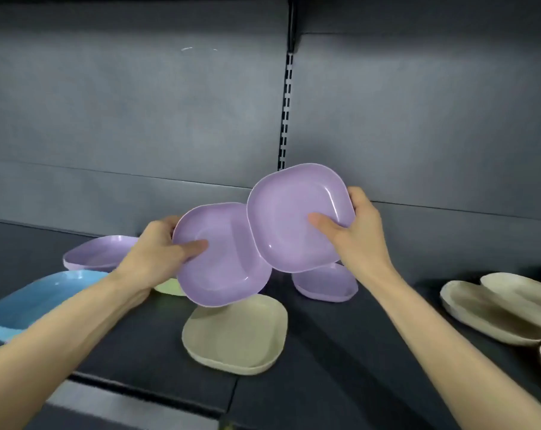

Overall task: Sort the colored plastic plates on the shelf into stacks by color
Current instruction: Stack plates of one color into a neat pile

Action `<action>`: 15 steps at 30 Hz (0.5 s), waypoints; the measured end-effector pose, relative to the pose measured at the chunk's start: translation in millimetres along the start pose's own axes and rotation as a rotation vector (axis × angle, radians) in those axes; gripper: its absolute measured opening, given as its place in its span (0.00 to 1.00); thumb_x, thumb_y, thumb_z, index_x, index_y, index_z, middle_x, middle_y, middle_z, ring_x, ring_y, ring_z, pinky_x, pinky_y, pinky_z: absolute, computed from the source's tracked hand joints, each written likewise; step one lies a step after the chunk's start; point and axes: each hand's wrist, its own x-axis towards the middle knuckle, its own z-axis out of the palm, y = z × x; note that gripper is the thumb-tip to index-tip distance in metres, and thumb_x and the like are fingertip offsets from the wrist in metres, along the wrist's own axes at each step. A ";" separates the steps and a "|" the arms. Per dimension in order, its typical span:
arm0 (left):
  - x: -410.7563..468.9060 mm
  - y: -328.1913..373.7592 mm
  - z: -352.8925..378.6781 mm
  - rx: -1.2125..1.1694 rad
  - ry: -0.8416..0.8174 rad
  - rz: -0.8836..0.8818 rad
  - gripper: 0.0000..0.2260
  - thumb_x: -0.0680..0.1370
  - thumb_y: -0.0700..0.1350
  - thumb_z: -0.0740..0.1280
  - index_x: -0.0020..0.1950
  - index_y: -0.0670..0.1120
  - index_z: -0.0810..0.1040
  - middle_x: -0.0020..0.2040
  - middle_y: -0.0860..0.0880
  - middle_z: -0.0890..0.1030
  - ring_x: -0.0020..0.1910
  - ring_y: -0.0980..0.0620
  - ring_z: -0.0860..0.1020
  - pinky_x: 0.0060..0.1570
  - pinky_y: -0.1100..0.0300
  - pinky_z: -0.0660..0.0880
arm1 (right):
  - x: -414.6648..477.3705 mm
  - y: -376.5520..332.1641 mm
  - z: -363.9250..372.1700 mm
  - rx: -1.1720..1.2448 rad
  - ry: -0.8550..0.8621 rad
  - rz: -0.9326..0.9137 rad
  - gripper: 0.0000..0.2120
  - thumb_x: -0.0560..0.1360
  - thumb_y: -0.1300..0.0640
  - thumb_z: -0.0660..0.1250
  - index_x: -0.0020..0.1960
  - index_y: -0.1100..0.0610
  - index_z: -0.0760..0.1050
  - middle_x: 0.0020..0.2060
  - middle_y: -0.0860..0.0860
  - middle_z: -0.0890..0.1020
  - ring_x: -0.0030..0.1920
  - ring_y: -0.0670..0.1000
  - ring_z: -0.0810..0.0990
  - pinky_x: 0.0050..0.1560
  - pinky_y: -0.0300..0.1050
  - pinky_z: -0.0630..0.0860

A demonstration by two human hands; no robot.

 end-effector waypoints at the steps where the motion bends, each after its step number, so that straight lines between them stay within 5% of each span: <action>1: -2.0 -8.1 -19.2 0.010 0.008 0.000 0.09 0.75 0.36 0.68 0.51 0.48 0.80 0.45 0.51 0.84 0.44 0.53 0.82 0.40 0.61 0.78 | -6.5 -3.8 19.3 0.011 0.006 0.014 0.15 0.71 0.61 0.72 0.53 0.51 0.71 0.46 0.43 0.79 0.46 0.45 0.79 0.42 0.38 0.74; 5: -6.0 -41.8 -88.5 0.031 0.009 -0.078 0.11 0.75 0.36 0.67 0.56 0.46 0.78 0.48 0.48 0.83 0.49 0.47 0.81 0.50 0.52 0.77 | -26.3 -16.3 95.8 0.019 0.003 0.043 0.13 0.73 0.63 0.69 0.54 0.53 0.70 0.45 0.43 0.78 0.46 0.46 0.77 0.42 0.37 0.73; 10: 2.9 -65.3 -149.8 0.018 -0.050 -0.092 0.14 0.75 0.33 0.64 0.55 0.47 0.79 0.48 0.49 0.84 0.48 0.50 0.81 0.45 0.59 0.76 | -30.1 -34.2 161.4 -0.027 -0.059 0.048 0.17 0.73 0.65 0.64 0.59 0.49 0.70 0.46 0.37 0.77 0.48 0.41 0.76 0.43 0.34 0.71; 15: 32.2 -86.7 -187.7 0.007 0.018 -0.074 0.14 0.74 0.34 0.68 0.57 0.45 0.77 0.48 0.47 0.82 0.45 0.50 0.81 0.43 0.59 0.77 | -17.5 -38.5 205.6 -0.047 -0.099 0.034 0.26 0.74 0.66 0.63 0.68 0.48 0.66 0.55 0.40 0.75 0.57 0.46 0.74 0.52 0.37 0.71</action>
